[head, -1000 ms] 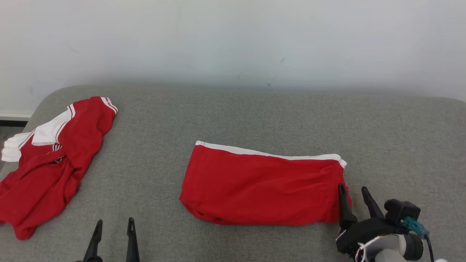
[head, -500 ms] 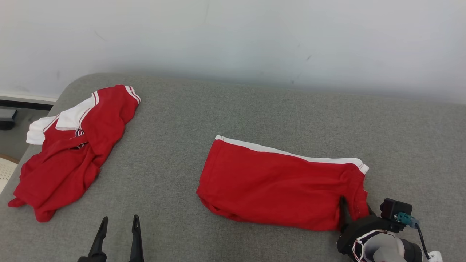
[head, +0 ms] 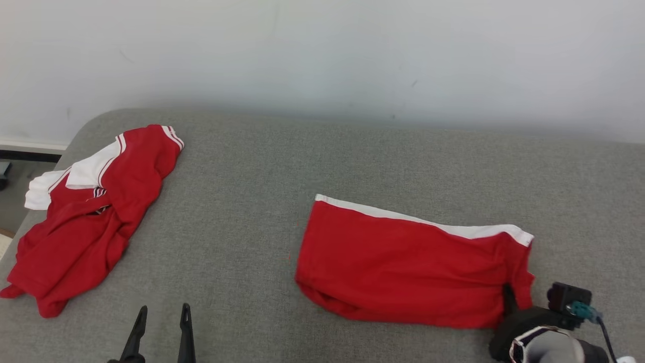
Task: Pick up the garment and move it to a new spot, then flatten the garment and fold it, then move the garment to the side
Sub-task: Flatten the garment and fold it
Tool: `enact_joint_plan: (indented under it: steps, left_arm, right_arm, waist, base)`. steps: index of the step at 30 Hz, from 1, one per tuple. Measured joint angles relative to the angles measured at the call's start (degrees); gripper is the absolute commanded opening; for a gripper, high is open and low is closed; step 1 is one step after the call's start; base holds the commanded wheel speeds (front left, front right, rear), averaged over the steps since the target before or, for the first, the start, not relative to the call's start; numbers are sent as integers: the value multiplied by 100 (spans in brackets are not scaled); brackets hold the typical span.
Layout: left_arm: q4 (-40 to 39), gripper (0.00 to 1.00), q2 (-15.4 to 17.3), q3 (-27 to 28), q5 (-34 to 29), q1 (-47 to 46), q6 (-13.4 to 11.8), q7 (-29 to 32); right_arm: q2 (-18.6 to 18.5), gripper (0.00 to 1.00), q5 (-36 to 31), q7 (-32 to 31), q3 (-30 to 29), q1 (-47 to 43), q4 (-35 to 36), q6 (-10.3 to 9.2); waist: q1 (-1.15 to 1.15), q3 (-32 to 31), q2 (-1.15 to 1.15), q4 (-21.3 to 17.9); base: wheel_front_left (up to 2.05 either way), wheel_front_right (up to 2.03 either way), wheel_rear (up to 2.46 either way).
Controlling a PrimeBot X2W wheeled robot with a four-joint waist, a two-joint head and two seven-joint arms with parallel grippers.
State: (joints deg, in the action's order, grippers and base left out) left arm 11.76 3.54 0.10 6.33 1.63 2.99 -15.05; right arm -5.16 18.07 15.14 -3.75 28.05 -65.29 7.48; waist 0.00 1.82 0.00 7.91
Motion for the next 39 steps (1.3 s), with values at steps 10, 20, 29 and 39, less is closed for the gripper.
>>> enact_joint_plan:
  steps: [10,20,29,39]
  left_arm:
    - [44,100,-36,3,-9,72,58,0]
    - [87,100,-55,-31,14,185,81,0]
    - [171,100,-60,-207,92,163,55,0]
    - [279,100,-62,-449,235,68,44,0]
  right_arm:
    - [-799,0,-187,-5,5,-227,156,-1]
    - [-400,0,1458,-1165,605,-140,1285,-1]
    - [-212,0,2839,-2593,1040,-251,2770,-1]
    - [200,0,2917,-2772,1224,14,2537,-1]
  waist:
    - [0,-132,0,-233]
    - [-1,-246,0,-417]
    - [-1,-280,0,-326]
    - [-1,-253,0,-22]
  base:
    - [0,0,0]
    - [0,0,0]
    - [0,0,0]
    - [0,0,0]
